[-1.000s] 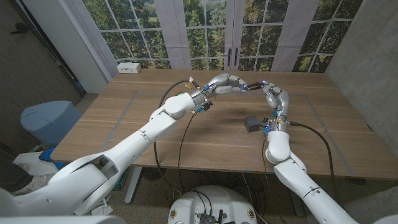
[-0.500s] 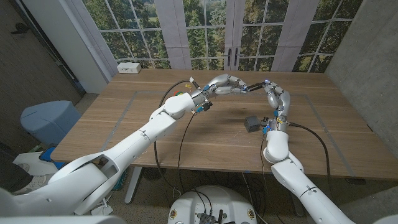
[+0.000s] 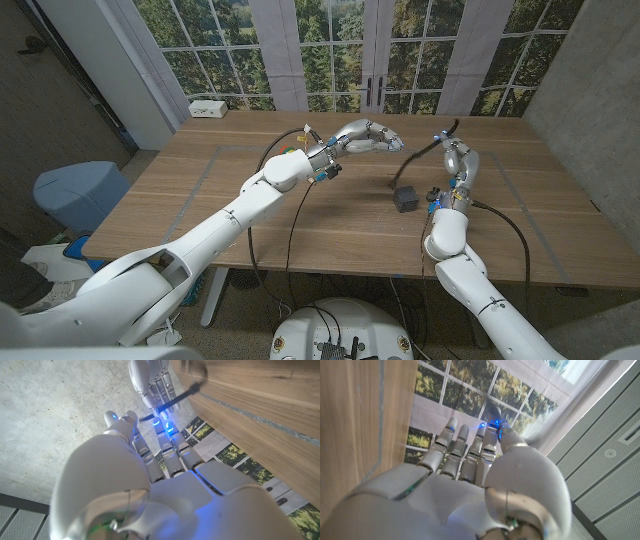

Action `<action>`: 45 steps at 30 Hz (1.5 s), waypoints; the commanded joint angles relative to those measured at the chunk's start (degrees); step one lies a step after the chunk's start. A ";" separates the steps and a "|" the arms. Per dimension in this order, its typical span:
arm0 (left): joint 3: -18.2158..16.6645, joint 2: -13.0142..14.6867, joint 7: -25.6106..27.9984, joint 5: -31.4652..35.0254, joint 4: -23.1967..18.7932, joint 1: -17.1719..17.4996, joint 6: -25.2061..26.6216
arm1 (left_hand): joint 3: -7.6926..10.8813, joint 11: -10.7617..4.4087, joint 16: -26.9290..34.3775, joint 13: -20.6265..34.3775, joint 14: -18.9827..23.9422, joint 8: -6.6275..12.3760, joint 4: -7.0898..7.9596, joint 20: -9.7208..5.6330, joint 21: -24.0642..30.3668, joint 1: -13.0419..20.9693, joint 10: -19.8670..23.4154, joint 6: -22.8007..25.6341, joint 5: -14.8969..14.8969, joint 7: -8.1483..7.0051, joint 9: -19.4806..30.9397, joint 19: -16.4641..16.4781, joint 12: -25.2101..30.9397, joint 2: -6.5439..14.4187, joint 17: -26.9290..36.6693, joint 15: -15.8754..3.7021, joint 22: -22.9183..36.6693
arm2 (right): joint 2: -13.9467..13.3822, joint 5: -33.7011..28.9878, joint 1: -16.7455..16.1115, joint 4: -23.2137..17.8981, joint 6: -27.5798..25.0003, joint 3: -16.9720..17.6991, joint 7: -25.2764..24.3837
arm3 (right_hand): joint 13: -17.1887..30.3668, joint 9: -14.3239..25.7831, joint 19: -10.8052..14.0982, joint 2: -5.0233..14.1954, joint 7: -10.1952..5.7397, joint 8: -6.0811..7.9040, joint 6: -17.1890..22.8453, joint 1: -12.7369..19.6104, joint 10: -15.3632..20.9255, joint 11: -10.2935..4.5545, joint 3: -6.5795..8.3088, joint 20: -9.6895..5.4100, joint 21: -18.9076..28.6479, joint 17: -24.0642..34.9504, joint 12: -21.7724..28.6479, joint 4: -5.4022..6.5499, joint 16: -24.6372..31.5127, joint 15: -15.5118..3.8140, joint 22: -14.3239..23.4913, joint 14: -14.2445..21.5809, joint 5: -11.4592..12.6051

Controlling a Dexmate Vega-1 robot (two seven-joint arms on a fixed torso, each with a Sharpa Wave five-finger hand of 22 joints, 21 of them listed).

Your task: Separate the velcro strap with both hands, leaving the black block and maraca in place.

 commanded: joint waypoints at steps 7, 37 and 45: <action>-0.10 0.48 0.16 0.26 -0.99 0.29 0.22 | 0.25 -0.01 -0.92 0.30 -0.74 -0.69 0.00 -0.71 0.77 0.82 -1.82 -0.97 0.14 -0.19 0.19 -0.58 -0.48 0.60 0.39 -10.42 0.10 | 2.06 0.95 0.31 1.20 1.76 0.42 -0.81 | 0.46 0.36 0.64 -1.63 0.15 -0.01 0.09 -0.70 0.31 0.54 0.10 0.04 0.60 0.10 0.08 0.34 0.46 -6.06 0.19 0.98 0.11; -1.29 2.14 5.36 3.32 -3.79 2.27 1.68 | 0.61 -0.15 -4.36 -1.13 -1.87 -3.29 0.11 -0.36 2.99 0.46 -7.37 -6.65 0.76 0.66 -0.03 -1.09 -3.69 0.44 0.14 -10.36 -0.28 | 0.96 -2.21 -1.29 -1.74 0.65 1.14 -1.03 | 1.15 0.37 0.58 -1.67 -0.84 -0.47 -0.25 -1.38 0.42 0.54 -0.33 0.37 1.38 0.08 0.00 0.47 0.33 -5.78 0.32 1.27 0.48; -1.98 2.89 6.16 3.06 -4.14 3.04 1.63 | 0.11 -0.06 -8.73 -4.46 -4.05 -9.27 1.19 0.93 4.07 -5.74 -13.80 -18.90 1.04 1.01 -1.18 -2.80 -9.88 -1.18 -3.10 -9.58 -1.09 | -1.10 -4.09 -1.89 -3.95 -3.13 1.14 -0.90 | 1.32 0.34 0.58 -1.61 -1.06 -0.65 -0.46 -1.68 0.76 0.42 -0.43 0.65 1.59 0.05 0.08 0.59 0.43 -5.80 0.34 1.78 0.53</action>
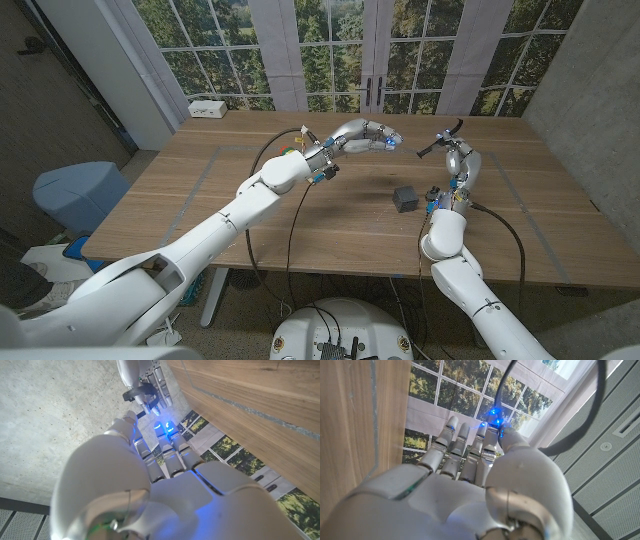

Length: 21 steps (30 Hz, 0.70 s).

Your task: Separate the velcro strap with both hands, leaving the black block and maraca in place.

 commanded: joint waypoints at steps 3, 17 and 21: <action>-1.21 1.36 1.93 0.01 -1.11 1.44 0.29 | -0.65 0.13 -3.26 -2.44 -1.86 -5.68 1.16 0.70 0.67 -6.79 -4.77 -9.82 0.62 -0.01 -1.29 -1.85 -4.42 -1.71 -3.38 -9.48 -0.80 | -3.03 -3.68 -1.05 -3.57 -5.91 0.00 -0.41 | 0.34 0.06 0.17 -0.09 -0.54 -0.38 -0.09 -0.56 0.69 0.15 -0.07 0.32 0.41 0.04 0.16 0.23 0.47 -5.54 0.08 0.71 0.22; -2.58 2.88 2.02 -1.78 -1.48 2.63 0.76 | -1.80 4.50 -5.95 -6.63 -11.49 -8.76 1.48 2.98 -0.54 -15.19 -17.04 -23.26 0.53 0.06 -2.43 -7.16 -8.64 -3.74 -9.83 -5.63 -2.14 | -7.85 -5.68 -2.66 -8.95 -15.42 -0.62 0.70 | 0.63 0.03 0.04 0.07 -0.68 -0.70 -0.52 -0.80 1.06 0.44 -0.13 0.48 0.72 0.08 0.22 0.24 0.63 -5.16 0.10 1.31 0.39; -2.96 3.12 0.91 -3.31 -0.99 2.81 0.29 | -1.96 5.53 -6.08 -8.34 -15.62 -8.83 2.21 3.65 -1.45 -18.23 -21.76 -26.95 0.30 -0.63 -2.66 -9.45 -8.82 -2.85 -11.82 -4.38 -2.55 | -8.91 -6.41 -2.73 -9.94 -17.49 -0.93 0.66 | 0.73 0.02 0.04 0.10 -0.75 -0.84 -0.74 -0.88 0.85 0.41 -0.20 0.57 0.84 0.17 0.11 0.24 0.68 -5.27 0.11 1.32 0.44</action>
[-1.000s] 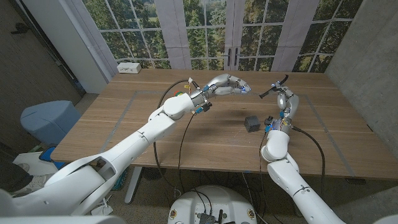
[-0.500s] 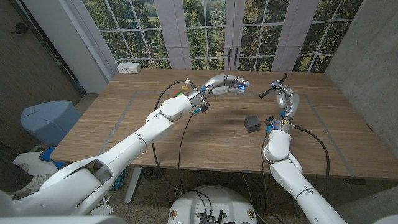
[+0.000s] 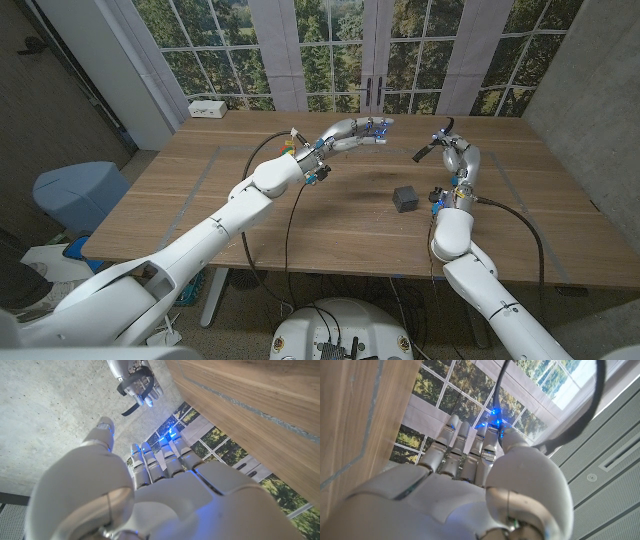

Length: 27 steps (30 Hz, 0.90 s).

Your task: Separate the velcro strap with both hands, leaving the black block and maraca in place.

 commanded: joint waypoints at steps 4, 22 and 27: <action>-1.78 1.31 -1.27 -3.80 0.37 1.50 -0.47 | -0.10 1.73 -0.41 -2.62 -5.53 -0.39 0.62 0.29 -1.42 -4.20 -6.03 -5.71 -0.26 -1.09 -0.31 -3.39 0.04 1.15 -3.08 -4.03 -0.53 | -4.39 -2.25 -0.86 -4.35 -8.15 -0.93 0.66 | 0.28 0.16 0.24 0.58 -0.25 -0.46 -0.16 0.06 0.22 -0.22 -0.16 0.38 0.51 0.18 0.07 0.20 0.33 -5.55 0.13 0.52 0.48; -4.59 0.72 -3.21 -11.94 1.61 4.79 -2.07 | 1.95 2.09 -0.36 -8.25 -15.92 -0.62 1.91 -1.23 -4.57 -10.68 -14.90 -16.20 -0.63 -3.13 -0.74 -8.26 0.20 6.61 -7.92 -2.38 -1.57 | -8.96 -5.24 -0.65 -7.81 -15.99 -2.63 1.65 | 0.63 0.16 0.04 0.70 -0.77 -0.86 -0.74 -0.32 -0.33 -0.22 -0.33 0.33 0.90 0.32 -0.27 0.24 0.17 -5.70 0.13 0.21 0.57; -5.37 0.48 -2.72 -13.15 1.63 5.88 -2.72 | 2.20 1.98 -0.11 -8.92 -16.72 -0.41 3.18 -1.14 -4.98 -12.72 -16.05 -17.36 -0.57 -3.23 -0.74 -8.64 0.22 7.52 -7.86 -2.36 -1.65 | -10.69 -6.59 -0.37 -8.88 -19.17 -3.35 2.50 | 0.72 0.22 -0.10 0.74 -0.87 -0.93 -0.88 -0.42 -0.41 -0.23 -0.38 0.29 0.97 0.38 -0.33 0.27 0.06 -5.78 0.13 -0.09 0.56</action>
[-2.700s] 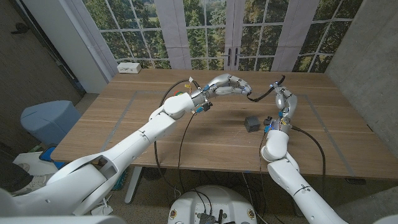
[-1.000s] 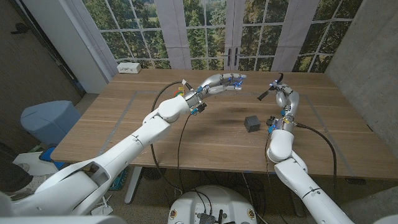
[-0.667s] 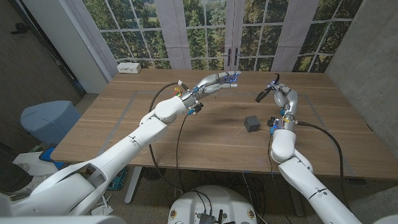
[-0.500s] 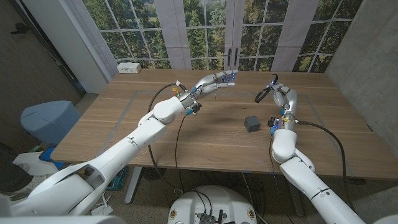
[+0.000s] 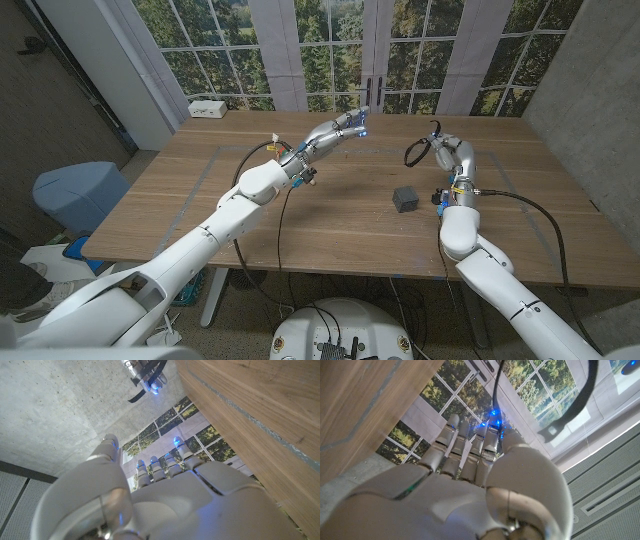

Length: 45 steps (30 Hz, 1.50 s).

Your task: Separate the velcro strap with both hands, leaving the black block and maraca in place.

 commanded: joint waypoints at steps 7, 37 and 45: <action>-2.75 -0.66 1.23 -4.74 0.11 3.83 -1.86 | 0.76 -0.06 0.61 -0.98 -2.05 0.48 2.99 0.16 -1.00 -4.52 -2.07 -1.85 0.20 -0.97 0.01 -1.47 0.32 0.95 0.21 -2.83 -0.11 | -5.76 -3.63 0.99 -3.48 -10.12 -2.41 3.10 | 0.30 0.23 -0.38 0.30 -0.17 -0.22 -0.27 0.07 -0.52 -0.19 -0.24 0.21 0.37 0.32 -0.23 0.11 -0.13 -5.94 0.14 -0.57 0.11; -4.66 -0.43 3.99 -6.18 -1.48 7.75 -3.14 | 3.89 0.01 0.67 -1.59 -4.04 0.72 6.74 -0.04 -2.07 -8.27 -4.09 -3.42 1.25 0.02 -0.05 -2.24 0.48 1.35 0.03 -2.74 -0.22 | -9.13 -6.65 7.24 -3.38 -23.27 -9.87 8.15 | 0.60 0.36 -0.92 0.43 -0.57 -0.77 -1.11 -0.20 -1.94 0.59 -0.31 -0.18 0.90 0.36 -1.07 0.08 -0.63 -5.70 0.10 -1.19 -0.04; -4.74 -0.46 3.46 -6.63 -1.04 7.51 -3.18 | 4.36 0.00 0.66 -1.63 -4.18 0.76 6.81 0.02 -2.24 -8.43 -4.12 -3.40 1.33 -0.02 -0.07 -2.36 0.56 1.20 -0.07 -2.80 -0.25 | -10.50 -7.35 9.55 -4.52 -29.35 -12.38 12.00 | 0.42 0.36 -1.01 0.34 -0.51 -1.09 -1.66 -0.32 -2.57 1.10 -0.33 -0.21 1.08 0.25 -1.54 0.06 -0.79 -5.34 0.07 -1.09 -0.06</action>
